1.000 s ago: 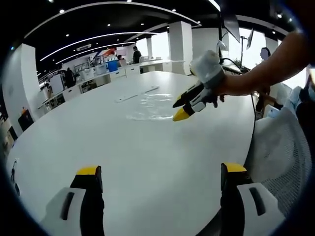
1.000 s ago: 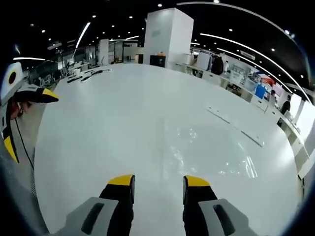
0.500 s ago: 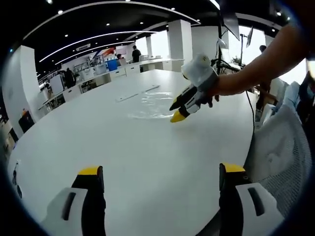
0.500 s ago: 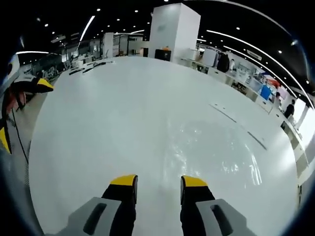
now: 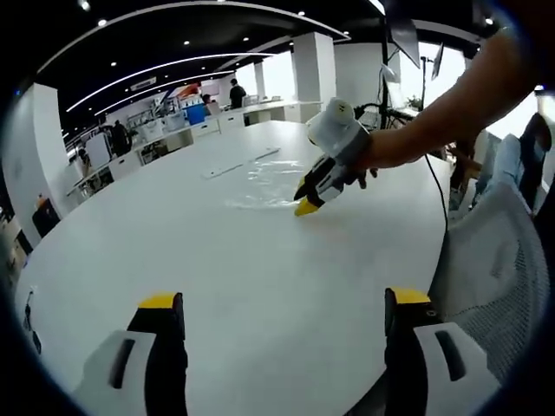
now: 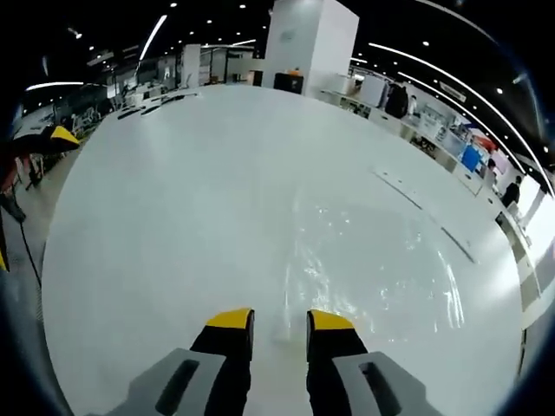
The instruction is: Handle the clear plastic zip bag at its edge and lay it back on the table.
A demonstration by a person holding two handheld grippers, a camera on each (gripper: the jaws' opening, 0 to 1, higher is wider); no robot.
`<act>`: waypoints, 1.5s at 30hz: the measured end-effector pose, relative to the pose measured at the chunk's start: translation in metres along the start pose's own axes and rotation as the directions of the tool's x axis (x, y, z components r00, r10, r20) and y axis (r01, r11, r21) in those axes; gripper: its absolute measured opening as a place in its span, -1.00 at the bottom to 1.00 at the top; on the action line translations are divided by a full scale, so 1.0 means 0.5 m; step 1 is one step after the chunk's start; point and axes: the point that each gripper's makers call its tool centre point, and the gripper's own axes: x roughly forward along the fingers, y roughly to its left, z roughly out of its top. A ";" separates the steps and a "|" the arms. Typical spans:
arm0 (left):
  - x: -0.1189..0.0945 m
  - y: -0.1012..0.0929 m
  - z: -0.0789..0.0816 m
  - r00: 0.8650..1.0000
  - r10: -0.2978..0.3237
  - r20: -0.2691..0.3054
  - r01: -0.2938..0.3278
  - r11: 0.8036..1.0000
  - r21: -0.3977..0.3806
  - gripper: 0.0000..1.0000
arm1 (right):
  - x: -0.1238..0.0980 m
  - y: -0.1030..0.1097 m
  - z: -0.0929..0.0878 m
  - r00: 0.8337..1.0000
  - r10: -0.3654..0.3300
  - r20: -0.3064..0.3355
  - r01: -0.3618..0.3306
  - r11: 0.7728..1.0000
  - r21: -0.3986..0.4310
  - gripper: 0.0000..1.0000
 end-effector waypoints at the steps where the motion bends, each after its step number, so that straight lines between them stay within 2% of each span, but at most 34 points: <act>1: 0.001 -0.001 -0.003 1.000 -0.003 -0.004 0.003 1.000 0.000 0.89 | 0.002 0.010 -0.012 1.000 0.017 -0.025 -0.015 0.998 0.067 -0.61; 6: -0.002 -0.002 -0.010 1.000 -0.006 -0.009 0.006 1.000 -0.011 0.88 | 0.011 0.016 -0.003 0.999 0.043 0.000 -0.043 0.994 0.097 -0.75; 12: -0.002 0.004 -0.015 1.000 -0.001 -0.019 0.001 1.000 -0.009 0.86 | 0.010 0.012 -0.009 0.998 0.053 -0.014 -0.052 0.997 0.062 -0.90; 15: -0.001 0.003 -0.012 1.000 -0.003 -0.017 0.003 1.000 -0.010 0.86 | 0.004 0.014 -0.020 0.995 0.088 -0.048 -0.087 0.996 0.019 -0.95; 18: -0.001 0.004 -0.010 1.000 0.000 -0.016 -0.001 1.000 -0.016 0.86 | -0.004 0.014 -0.031 0.989 0.122 -0.080 -0.128 0.989 -0.076 -0.97; 24: -0.003 -0.004 -0.008 1.000 -0.016 -0.014 0.015 1.000 -0.018 0.85 | -0.019 0.005 -0.054 0.979 0.137 -0.152 -0.155 0.981 -0.114 -0.94; 26: -0.004 -0.004 -0.003 1.000 -0.015 -0.004 0.015 0.999 -0.030 0.86 | -0.020 0.005 -0.050 0.979 0.136 -0.152 -0.150 0.985 -0.083 -0.89; 30: -0.005 -0.002 0.003 1.000 -0.009 0.004 0.009 0.999 -0.033 0.85 | -0.018 0.008 -0.044 0.986 0.117 -0.119 -0.116 0.993 0.010 -0.60; 36: -0.007 0.000 0.001 1.000 -0.004 0.008 0.004 0.999 -0.039 0.85 | -0.026 0.013 -0.037 0.992 0.069 -0.106 -0.068 0.998 0.010 -0.56; 37: -0.007 0.000 0.001 1.000 -0.004 0.009 0.004 0.999 -0.041 0.85 | -0.027 0.013 -0.037 0.992 0.067 -0.103 -0.064 0.997 0.034 -0.58; 38: -0.008 0.000 0.001 1.000 -0.003 0.010 0.004 0.999 -0.042 0.85 | -0.026 0.016 -0.039 0.991 0.085 -0.099 -0.074 0.991 0.115 -0.60; 39: -0.008 -0.001 0.001 1.000 -0.003 0.010 0.004 0.999 -0.043 0.85 | -0.027 0.001 -0.040 0.994 0.049 -0.094 -0.039 0.994 0.101 -0.68; 41: -0.010 -0.001 0.001 1.000 0.000 0.011 0.000 0.999 -0.049 0.85 | -0.028 0.015 -0.041 0.992 0.064 -0.109 -0.055 0.995 0.084 -0.71; 44: -0.011 0.000 0.000 1.000 0.003 0.009 -0.003 0.999 -0.054 0.84 | -0.024 0.020 -0.046 0.984 0.079 -0.157 -0.081 0.997 -0.003 -0.86; 45: -0.009 0.002 0.000 1.000 0.004 0.009 -0.004 0.998 -0.055 0.84 | -0.024 0.027 -0.047 0.984 0.087 -0.157 -0.089 0.996 -0.005 -0.94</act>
